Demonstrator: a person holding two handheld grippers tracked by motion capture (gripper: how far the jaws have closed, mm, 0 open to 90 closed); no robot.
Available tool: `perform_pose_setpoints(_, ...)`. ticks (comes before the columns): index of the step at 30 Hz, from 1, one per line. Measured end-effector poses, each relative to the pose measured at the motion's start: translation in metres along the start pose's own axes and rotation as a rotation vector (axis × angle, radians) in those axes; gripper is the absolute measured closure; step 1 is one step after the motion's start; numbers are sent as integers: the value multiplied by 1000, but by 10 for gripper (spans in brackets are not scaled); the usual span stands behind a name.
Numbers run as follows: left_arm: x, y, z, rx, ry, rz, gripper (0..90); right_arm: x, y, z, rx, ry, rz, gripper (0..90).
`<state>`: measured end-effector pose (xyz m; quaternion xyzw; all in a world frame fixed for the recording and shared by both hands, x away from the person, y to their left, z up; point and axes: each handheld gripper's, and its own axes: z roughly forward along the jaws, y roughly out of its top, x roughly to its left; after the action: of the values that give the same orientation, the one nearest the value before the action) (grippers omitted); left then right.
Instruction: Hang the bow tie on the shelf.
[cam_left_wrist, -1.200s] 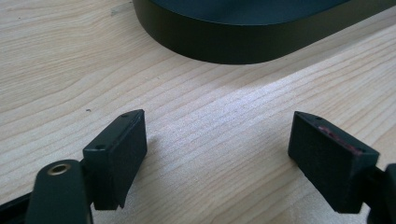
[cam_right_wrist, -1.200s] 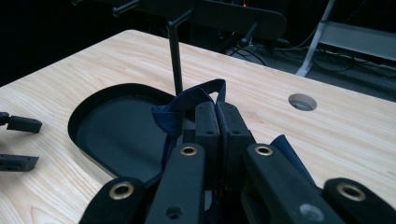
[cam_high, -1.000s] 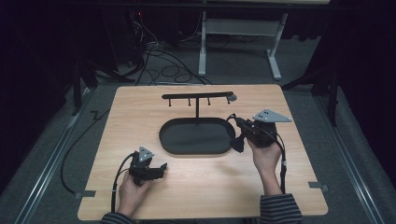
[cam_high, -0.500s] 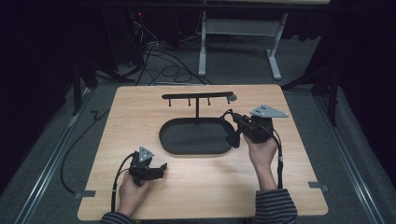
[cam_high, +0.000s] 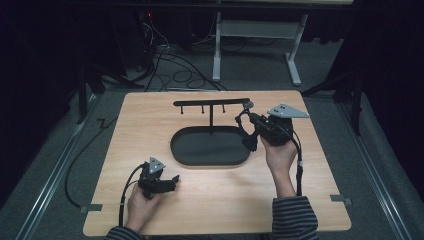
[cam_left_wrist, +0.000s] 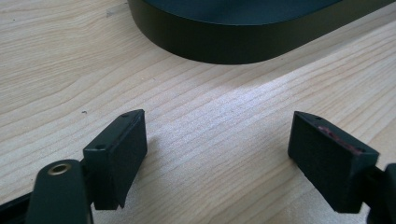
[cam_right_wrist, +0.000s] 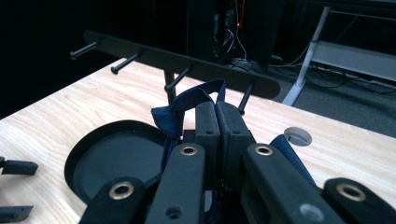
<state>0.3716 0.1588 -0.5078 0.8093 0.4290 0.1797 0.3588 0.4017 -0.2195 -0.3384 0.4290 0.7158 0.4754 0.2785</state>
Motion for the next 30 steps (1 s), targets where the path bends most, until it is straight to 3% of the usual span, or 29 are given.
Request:
perform_pose_setpoints(12,0,0,0,0,0,-1,201,-6,10,11,0,-25,11,895)
perform_pose_setpoints(30,0,0,0,1,0,2,201,-20,8,33,7,-57,82,892)
